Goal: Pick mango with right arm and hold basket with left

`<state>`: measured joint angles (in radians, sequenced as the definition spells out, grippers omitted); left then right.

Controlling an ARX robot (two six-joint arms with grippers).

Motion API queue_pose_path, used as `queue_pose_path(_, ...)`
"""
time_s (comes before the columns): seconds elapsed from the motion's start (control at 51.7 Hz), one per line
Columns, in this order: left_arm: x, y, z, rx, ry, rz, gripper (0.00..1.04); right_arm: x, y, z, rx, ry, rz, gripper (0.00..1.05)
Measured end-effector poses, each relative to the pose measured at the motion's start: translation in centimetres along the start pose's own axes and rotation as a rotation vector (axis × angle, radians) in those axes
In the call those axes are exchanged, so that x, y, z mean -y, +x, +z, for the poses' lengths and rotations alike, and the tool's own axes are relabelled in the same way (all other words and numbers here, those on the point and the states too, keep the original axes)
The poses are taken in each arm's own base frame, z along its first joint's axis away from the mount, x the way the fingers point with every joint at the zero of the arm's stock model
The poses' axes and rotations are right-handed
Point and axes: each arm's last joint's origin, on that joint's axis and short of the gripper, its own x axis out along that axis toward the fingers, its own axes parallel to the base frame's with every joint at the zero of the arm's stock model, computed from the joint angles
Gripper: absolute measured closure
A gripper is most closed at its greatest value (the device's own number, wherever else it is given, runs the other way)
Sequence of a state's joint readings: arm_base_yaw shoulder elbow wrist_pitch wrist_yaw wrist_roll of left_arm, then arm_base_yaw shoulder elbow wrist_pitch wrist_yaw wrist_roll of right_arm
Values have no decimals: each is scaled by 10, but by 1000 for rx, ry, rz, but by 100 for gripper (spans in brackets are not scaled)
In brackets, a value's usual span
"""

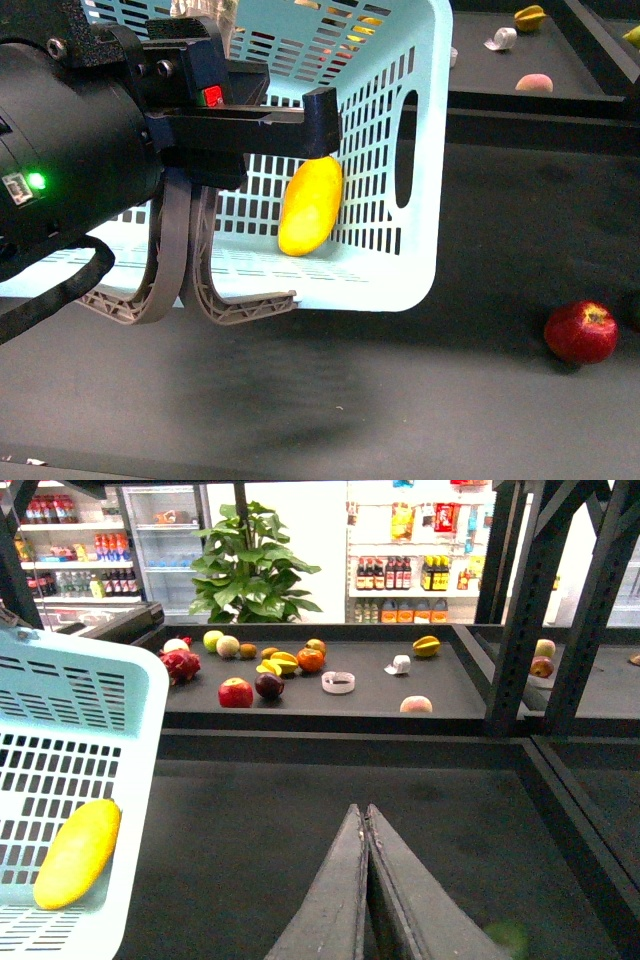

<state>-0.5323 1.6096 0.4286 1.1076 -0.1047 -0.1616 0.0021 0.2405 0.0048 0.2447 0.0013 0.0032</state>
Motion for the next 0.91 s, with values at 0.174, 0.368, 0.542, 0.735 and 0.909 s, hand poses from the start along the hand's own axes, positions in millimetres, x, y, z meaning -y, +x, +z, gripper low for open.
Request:
queue_pose_path(0.174,0,0,0,0,0,1,98,0,-3,0,-1,0,0,103)
queue_pose_path(0.368,0,0,0,0,0,1,98,0,-9,-3,-25,0,1,103)
queue_pose_path(0.542,0,0,0,0,-2,1,98,0,-15,-3,-6,0,2,103)
queue_pose_path(0.735,0,0,0,0,-2,1,98,0,-15,-3,-7,0,3,103)
queue_pose_path(0.909,0,0,0,0,0,0,98,0,-15,-3,-7,0,3,103)
